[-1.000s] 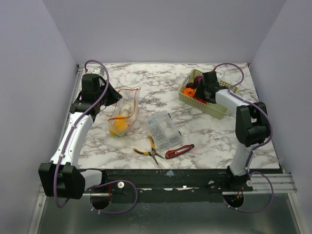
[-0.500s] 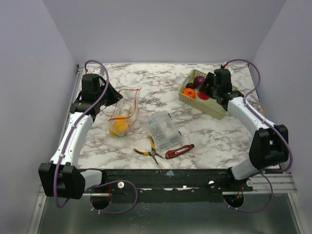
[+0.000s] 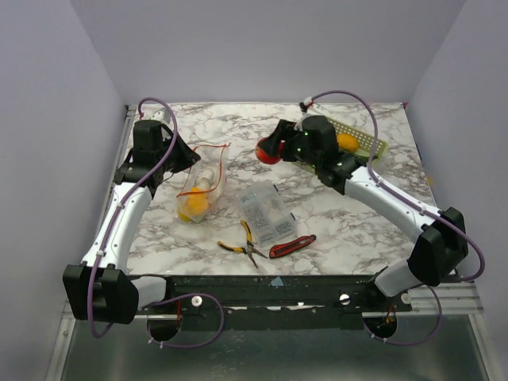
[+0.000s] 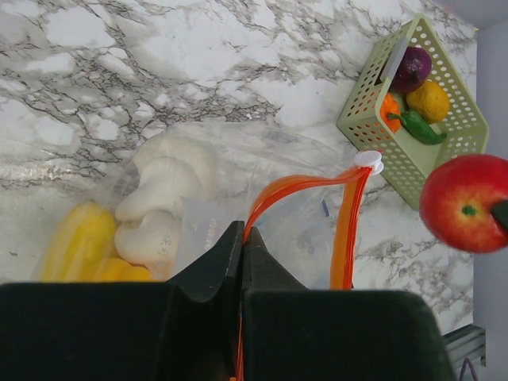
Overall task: Place the food in the zip-top bag and seal the zipper
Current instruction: Place the fake fruit in the zipper food storage bag.
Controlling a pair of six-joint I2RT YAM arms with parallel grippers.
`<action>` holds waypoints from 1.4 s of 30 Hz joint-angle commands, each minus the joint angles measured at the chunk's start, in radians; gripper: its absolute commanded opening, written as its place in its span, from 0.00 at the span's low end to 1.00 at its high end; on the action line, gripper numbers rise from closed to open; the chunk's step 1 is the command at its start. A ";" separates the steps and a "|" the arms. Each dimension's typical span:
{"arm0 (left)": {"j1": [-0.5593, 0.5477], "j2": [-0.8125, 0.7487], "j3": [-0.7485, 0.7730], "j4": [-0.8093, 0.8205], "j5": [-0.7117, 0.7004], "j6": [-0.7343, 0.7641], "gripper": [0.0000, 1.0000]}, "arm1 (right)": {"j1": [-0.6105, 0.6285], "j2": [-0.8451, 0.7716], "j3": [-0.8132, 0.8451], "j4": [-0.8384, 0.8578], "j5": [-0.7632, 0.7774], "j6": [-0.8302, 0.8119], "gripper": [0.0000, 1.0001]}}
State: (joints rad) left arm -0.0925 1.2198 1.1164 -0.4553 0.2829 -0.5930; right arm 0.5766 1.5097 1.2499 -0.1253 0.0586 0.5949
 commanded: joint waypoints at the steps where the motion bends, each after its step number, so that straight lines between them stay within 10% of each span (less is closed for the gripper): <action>1: 0.005 0.000 0.019 0.012 0.026 -0.008 0.00 | 0.169 -0.002 0.076 0.115 0.041 -0.057 0.31; 11: 0.005 0.002 0.017 0.012 0.029 -0.011 0.00 | 0.442 0.152 0.300 0.066 0.208 -0.254 0.36; 42: 0.005 0.014 0.022 0.012 0.037 -0.015 0.00 | 0.467 0.368 0.552 -0.194 0.509 -0.336 0.87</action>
State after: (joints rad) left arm -0.0872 1.2304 1.1164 -0.4541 0.3035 -0.6006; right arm 1.0397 1.8927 1.7798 -0.2794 0.4980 0.3035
